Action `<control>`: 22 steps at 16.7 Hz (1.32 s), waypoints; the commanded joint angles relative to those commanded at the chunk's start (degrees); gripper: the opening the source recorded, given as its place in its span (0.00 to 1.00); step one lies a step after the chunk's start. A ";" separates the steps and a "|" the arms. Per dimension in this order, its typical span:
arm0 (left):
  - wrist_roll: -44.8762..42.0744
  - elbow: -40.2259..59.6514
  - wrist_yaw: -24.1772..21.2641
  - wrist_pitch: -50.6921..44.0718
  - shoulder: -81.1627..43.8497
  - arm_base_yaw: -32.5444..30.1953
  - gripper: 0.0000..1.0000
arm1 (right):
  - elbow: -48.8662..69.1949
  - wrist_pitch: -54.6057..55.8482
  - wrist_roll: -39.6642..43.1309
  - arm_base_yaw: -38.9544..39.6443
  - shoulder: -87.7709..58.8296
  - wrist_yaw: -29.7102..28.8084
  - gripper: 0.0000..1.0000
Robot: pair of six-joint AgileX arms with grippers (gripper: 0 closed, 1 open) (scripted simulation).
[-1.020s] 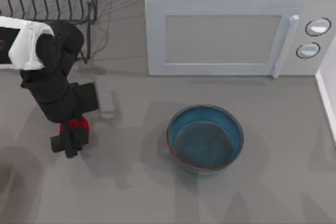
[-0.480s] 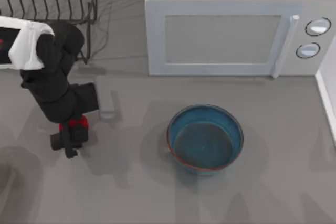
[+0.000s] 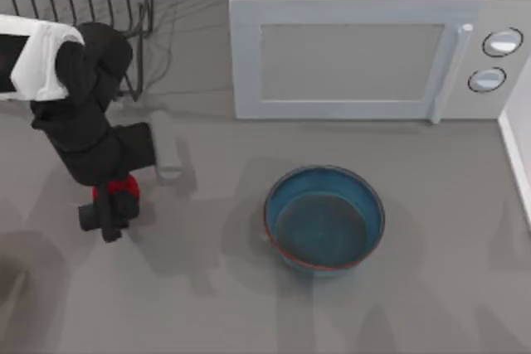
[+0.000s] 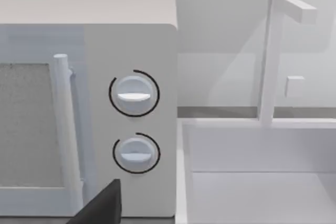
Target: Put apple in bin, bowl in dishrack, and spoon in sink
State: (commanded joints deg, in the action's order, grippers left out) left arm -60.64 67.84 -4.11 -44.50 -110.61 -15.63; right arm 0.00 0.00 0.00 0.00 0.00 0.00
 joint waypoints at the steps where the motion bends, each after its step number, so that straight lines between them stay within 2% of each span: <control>1: 0.00 1.45 0.02 -1.93 0.68 0.01 0.00 | 0.00 0.00 0.00 0.00 0.00 0.00 1.00; 7: 0.18 10.61 0.00 -17.78 5.95 -0.17 0.00 | 0.00 0.00 0.00 0.00 0.00 0.00 1.00; 14: -0.51 11.63 0.03 -19.60 7.17 0.56 0.00 | 0.00 0.00 0.00 0.00 0.00 0.00 1.00; 18: -9.37 10.06 0.32 -22.33 11.27 6.73 0.00 | 0.00 0.00 0.00 0.00 0.00 0.00 1.00; 22: -25.62 6.35 1.31 -26.61 18.47 16.99 0.00 | 0.00 0.00 0.00 0.00 0.00 0.00 1.00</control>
State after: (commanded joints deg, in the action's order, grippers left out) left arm -86.25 74.19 -2.80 -71.12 -92.14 1.37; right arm 0.00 0.00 0.00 0.00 0.00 0.00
